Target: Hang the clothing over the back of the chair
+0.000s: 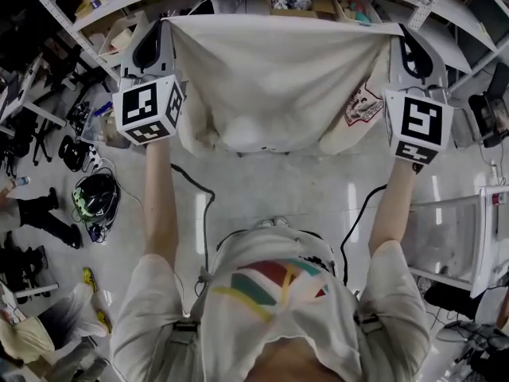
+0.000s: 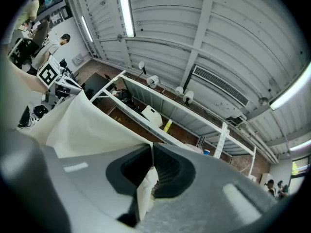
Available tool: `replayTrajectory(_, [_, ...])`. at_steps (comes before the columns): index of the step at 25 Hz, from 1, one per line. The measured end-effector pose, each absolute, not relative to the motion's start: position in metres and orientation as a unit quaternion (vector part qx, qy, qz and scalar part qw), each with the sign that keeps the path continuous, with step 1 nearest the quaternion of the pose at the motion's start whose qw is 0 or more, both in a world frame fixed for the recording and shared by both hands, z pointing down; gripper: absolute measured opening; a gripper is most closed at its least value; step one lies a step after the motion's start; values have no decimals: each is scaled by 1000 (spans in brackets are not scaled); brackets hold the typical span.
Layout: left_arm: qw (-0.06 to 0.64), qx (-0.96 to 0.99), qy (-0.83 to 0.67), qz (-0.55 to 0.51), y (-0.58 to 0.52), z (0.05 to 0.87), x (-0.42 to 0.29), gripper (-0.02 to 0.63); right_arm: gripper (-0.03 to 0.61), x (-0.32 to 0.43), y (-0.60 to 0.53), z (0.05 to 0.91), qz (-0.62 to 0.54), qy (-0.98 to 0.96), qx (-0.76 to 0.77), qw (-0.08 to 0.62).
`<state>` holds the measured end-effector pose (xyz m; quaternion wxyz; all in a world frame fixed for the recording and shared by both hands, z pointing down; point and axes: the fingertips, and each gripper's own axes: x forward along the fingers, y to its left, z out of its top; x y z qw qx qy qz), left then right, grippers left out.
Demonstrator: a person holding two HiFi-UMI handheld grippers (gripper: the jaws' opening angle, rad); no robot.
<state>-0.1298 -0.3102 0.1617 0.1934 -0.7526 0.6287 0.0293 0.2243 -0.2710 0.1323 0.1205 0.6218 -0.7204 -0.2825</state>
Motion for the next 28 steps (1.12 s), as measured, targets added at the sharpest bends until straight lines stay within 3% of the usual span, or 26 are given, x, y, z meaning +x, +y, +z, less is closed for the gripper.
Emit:
replayTrajectory(10, [199,-751,629,27,-300,163,-133,14,7,220,-254,124,-286,-712,632,114])
replayTrajectory(22, [226,-727,646,-55,-278,171,-157,14,8,204,-293,192,-225,-749,604,157])
replayTrajectory(28, [201,-716,667,-34,-220,147,-164,14,7,187,-303,198,-229,-764,585,150])
